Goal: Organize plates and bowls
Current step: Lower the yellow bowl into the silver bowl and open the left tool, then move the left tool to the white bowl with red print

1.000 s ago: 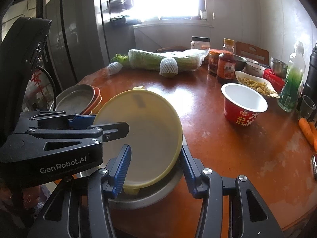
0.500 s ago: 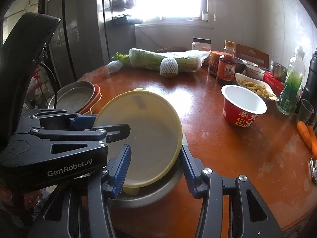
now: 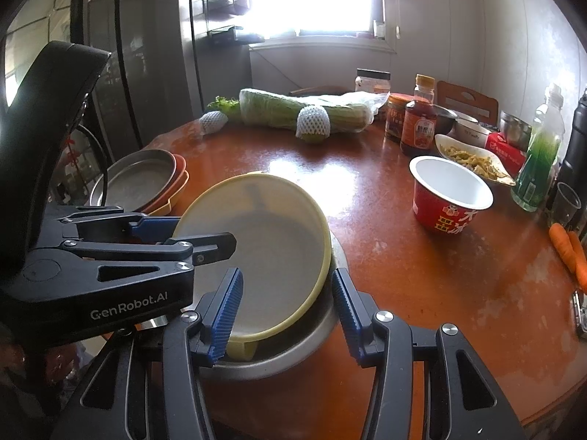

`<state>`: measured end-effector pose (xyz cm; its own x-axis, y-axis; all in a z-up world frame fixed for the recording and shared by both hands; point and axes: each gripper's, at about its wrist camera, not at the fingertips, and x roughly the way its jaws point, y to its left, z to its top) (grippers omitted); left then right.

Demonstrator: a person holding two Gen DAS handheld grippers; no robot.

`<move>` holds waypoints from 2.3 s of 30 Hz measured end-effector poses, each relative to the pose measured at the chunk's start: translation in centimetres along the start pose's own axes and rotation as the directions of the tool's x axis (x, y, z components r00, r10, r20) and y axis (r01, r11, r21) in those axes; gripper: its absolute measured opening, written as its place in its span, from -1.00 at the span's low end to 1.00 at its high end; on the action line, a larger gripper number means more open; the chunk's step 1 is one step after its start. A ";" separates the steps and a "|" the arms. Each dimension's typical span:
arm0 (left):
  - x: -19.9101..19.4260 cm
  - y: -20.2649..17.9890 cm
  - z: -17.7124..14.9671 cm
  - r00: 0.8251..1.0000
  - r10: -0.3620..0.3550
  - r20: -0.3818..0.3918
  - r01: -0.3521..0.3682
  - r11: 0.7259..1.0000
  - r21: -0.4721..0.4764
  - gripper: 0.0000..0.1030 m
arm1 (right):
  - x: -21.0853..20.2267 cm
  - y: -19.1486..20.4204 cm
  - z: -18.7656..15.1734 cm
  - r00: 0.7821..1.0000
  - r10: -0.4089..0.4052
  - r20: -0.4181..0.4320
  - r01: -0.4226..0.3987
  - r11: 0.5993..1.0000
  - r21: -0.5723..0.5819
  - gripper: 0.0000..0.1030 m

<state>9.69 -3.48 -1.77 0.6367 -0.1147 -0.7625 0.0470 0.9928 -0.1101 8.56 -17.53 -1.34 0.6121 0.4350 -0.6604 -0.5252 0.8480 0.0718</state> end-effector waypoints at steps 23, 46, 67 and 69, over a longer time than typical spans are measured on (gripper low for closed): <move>-1.5 0.2 0.1 1.000 0.003 0.030 -0.003 1.000 -0.004 -0.08 | -0.4 -1.0 -0.1 1.000 -0.022 0.008 0.021 0.999 0.034 0.15; -4.0 -1.6 1.8 0.994 0.030 0.106 -0.033 0.999 0.033 0.11 | -2.4 -3.6 0.2 0.996 -0.067 0.066 0.061 0.993 0.098 0.42; -2.3 -7.9 6.3 0.993 -0.002 0.116 -0.012 0.993 0.118 0.23 | -5.8 -10.4 1.4 0.973 -0.194 0.121 0.171 0.969 0.179 0.50; -1.8 -8.4 7.1 0.994 -0.007 0.107 -0.007 0.992 0.123 0.23 | -5.7 -11.5 1.8 0.973 -0.200 0.116 0.175 0.965 0.195 0.51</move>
<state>13.65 -11.39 5.04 0.7151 -0.1169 -0.6892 0.1372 0.9902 -0.0257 12.21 -29.15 2.95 0.7689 0.2886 -0.5706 -0.2844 0.9536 0.0991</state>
